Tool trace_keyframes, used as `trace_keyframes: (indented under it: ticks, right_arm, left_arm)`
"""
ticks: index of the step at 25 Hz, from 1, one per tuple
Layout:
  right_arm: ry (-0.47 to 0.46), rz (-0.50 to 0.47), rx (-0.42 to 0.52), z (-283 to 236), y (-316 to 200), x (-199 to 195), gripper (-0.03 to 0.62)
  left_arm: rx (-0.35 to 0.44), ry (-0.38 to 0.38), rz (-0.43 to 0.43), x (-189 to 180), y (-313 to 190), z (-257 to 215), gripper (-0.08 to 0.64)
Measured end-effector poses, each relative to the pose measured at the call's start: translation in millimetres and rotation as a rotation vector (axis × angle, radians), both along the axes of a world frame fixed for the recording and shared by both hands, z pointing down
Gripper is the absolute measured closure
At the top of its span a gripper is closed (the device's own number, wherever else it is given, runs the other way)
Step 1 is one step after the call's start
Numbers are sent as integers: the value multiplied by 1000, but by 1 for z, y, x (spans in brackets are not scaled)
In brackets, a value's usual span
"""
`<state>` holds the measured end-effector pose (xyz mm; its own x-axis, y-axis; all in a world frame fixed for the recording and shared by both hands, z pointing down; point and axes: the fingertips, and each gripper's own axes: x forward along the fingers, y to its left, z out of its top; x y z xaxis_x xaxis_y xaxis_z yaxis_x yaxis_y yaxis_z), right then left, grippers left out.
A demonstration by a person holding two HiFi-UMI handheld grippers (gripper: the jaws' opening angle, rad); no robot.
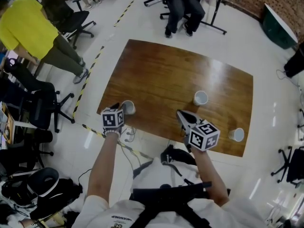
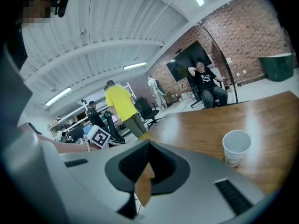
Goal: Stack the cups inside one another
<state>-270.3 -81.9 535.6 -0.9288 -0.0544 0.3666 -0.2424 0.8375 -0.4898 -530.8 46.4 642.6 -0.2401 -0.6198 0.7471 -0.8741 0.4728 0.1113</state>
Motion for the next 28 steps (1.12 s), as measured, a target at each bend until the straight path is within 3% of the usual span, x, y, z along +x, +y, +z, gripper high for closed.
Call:
trace_keyframes:
  ticks: [16, 28]
  right_arm:
    - [3, 33, -10, 3, -8, 6, 589]
    - [-23, 57, -6, -1, -3, 17, 589]
  left_arm:
    - [-31, 14, 18, 4, -3, 10, 545]
    - [87, 46, 41, 29, -32, -30, 545]
